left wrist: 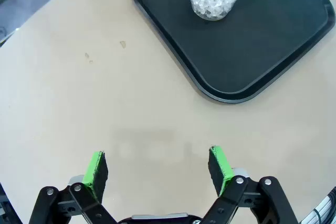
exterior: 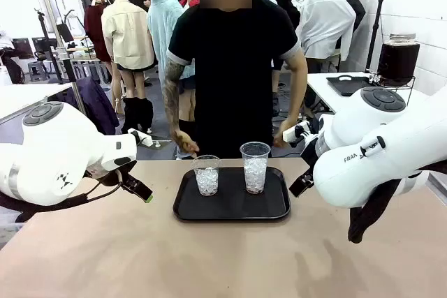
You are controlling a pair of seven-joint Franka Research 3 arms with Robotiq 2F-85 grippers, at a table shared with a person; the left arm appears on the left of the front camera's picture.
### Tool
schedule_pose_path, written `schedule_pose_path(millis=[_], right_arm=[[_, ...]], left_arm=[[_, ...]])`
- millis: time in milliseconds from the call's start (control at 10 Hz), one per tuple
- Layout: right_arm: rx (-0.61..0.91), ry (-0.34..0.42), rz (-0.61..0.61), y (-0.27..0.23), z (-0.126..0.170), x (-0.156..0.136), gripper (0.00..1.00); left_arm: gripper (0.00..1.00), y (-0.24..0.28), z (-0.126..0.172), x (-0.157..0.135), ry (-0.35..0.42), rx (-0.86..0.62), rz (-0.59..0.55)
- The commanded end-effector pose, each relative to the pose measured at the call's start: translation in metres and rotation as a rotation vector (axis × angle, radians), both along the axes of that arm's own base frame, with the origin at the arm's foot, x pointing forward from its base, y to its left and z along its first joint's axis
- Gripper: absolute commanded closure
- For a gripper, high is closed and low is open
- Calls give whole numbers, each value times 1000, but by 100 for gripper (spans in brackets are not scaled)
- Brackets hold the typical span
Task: Pour the drink into the iced cup.
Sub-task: Pick up the iced cup indicated by the human and present it to them.
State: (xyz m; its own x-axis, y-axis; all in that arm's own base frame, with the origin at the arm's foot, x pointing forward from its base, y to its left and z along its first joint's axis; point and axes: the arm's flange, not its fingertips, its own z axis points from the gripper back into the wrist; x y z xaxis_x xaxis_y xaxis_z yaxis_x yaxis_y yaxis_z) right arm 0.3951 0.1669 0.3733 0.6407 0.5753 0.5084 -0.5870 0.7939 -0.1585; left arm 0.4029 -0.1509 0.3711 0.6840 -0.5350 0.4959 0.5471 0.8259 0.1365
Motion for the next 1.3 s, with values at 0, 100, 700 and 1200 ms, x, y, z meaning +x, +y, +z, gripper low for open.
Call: schedule_pose_path(millis=[0, 100, 700, 1200], right_arm=[[0, 0, 0, 0, 0, 0, 0], [0, 0, 0, 0, 0, 0, 0], [0, 0, 0, 0, 0, 0, 0], [0, 0, 0, 0, 0, 0, 0]], left_arm=[[0, 0, 0, 0, 0, 0, 0], [0, 0, 0, 0, 0, 0, 0], [0, 0, 0, 0, 0, 0, 0], [0, 0, 0, 0, 0, 0, 0]])
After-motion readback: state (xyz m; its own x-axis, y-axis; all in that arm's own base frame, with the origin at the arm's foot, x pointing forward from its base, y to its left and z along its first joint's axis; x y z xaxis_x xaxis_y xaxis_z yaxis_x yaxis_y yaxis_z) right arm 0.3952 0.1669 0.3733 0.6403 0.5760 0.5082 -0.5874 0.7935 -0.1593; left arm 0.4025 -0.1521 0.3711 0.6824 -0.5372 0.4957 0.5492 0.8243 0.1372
